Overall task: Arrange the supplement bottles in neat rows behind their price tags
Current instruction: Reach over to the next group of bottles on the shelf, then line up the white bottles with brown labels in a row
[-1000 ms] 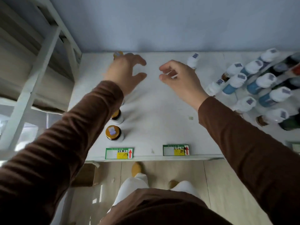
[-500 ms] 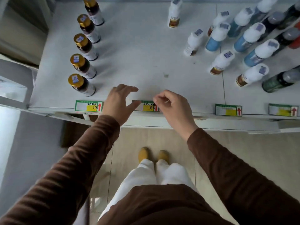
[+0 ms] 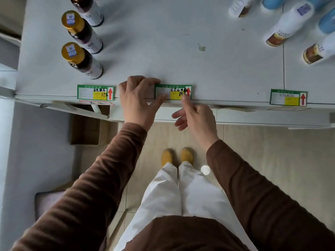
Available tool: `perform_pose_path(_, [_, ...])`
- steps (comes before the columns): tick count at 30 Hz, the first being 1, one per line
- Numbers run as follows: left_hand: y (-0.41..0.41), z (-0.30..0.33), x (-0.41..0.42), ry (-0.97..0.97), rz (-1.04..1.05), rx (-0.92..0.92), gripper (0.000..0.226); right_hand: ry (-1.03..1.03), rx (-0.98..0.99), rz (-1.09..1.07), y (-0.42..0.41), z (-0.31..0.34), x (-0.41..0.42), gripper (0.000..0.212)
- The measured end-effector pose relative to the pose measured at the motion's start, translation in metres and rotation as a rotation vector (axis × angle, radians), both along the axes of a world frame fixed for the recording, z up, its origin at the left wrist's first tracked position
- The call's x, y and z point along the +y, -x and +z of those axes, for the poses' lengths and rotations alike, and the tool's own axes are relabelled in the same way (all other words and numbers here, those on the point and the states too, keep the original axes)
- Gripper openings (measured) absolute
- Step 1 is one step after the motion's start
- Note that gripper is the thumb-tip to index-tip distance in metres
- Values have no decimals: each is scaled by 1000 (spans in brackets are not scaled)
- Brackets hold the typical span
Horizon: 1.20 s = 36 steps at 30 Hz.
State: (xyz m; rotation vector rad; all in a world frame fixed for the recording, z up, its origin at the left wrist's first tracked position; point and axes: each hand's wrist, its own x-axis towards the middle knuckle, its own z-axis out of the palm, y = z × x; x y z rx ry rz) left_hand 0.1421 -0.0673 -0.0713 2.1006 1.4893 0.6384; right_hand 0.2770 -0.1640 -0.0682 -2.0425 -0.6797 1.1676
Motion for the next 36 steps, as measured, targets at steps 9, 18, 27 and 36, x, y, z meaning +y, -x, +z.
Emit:
perform_pose_path(9, [0,-7,3,10,-4,-48,35,-22,33,-19,1,-14,2,74])
perform_pose_path(18, [0,4,6,32,-58,65,36,53,22,46,-4,0,3,73])
perform_pose_path(27, [-37,48,15,33,-243,105,37,99,-591,175,-65,60,-15,57])
perform_pose_path(36, [-155,67,7,146,-361,-89,37,-135,-974,224,-198,111,-6,18])
